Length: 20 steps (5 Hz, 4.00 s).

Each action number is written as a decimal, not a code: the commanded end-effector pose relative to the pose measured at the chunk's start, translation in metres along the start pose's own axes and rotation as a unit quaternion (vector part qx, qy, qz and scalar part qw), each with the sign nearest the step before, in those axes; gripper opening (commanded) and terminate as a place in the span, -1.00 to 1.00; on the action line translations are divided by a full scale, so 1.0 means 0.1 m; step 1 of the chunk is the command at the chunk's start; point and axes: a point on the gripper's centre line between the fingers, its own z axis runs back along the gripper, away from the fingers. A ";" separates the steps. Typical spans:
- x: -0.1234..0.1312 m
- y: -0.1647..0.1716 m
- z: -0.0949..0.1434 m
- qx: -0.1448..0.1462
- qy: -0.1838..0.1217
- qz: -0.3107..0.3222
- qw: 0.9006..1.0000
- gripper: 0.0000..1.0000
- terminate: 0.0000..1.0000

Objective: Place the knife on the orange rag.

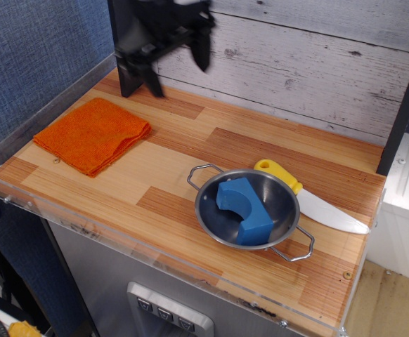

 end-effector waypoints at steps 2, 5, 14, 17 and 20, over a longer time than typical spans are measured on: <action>-0.36 -0.42 -0.22 -0.013 -0.007 0.039 0.999 1.00 -1.00; -0.68 -0.61 -0.65 -0.001 0.022 0.029 0.999 1.00 -1.00; -0.85 -0.53 -0.47 0.009 0.012 -0.046 0.999 -1.00 -1.00; -0.33 -0.59 0.10 -0.032 -0.022 -0.031 0.999 -1.00 -1.00; 0.60 0.14 0.55 -0.034 -0.080 0.022 0.996 -1.00 -1.00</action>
